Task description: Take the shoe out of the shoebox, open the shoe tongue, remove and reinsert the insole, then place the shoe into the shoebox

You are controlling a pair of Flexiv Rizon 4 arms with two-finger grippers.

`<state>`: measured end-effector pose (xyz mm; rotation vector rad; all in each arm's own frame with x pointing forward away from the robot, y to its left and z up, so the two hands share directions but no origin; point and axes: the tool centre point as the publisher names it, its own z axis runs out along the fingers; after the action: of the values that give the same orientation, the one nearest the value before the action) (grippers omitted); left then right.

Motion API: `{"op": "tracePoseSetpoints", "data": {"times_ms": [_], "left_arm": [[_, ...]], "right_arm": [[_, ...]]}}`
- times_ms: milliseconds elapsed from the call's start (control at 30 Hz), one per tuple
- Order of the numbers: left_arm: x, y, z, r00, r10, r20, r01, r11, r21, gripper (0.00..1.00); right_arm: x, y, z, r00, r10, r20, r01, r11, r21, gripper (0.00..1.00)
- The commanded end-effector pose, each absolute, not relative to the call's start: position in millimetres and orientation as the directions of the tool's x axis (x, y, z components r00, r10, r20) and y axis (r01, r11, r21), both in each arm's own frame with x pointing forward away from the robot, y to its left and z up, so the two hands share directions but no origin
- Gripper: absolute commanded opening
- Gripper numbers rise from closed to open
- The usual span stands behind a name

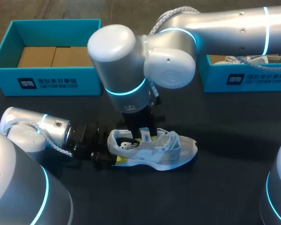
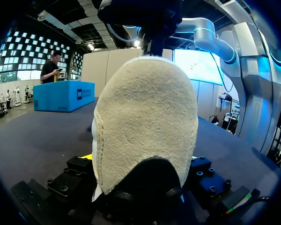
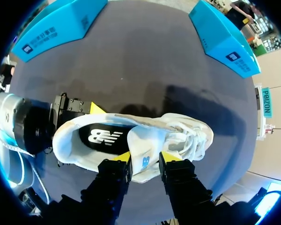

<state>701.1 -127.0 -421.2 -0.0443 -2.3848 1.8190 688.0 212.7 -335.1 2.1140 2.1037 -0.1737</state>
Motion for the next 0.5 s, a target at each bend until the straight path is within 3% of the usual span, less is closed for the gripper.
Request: {"op": "tracePoseSetpoints", "data": {"times_ms": [33, 367, 467, 500], "left_arm": [[701.9, -125.3, -426.8, -0.99, 0.108, 0.094, -0.062, 0.268, -0.961, 0.0], [701.9, -125.3, -426.8, -0.99, 0.108, 0.094, -0.062, 0.268, -0.961, 0.0], [701.9, -125.3, -426.8, -0.99, 0.108, 0.094, -0.062, 0.268, -0.961, 0.0], [701.9, -125.3, -426.8, -0.99, 0.108, 0.094, -0.062, 0.268, -0.961, 0.0]], "right_arm": [[686.9, 209.2, -333.8, 0.637, 0.762, -0.118, 0.771, -0.624, 0.131, 0.31], [689.8, 199.6, -332.9, 0.648, 0.756, -0.091, 0.762, -0.643, 0.08, 0.22], [690.5, 197.9, -332.9, 0.657, 0.749, -0.087, 0.754, -0.653, 0.069, 0.0], [691.2, 197.2, -333.0, 0.658, 0.749, -0.085, 0.753, -0.654, 0.065, 0.0]]}}
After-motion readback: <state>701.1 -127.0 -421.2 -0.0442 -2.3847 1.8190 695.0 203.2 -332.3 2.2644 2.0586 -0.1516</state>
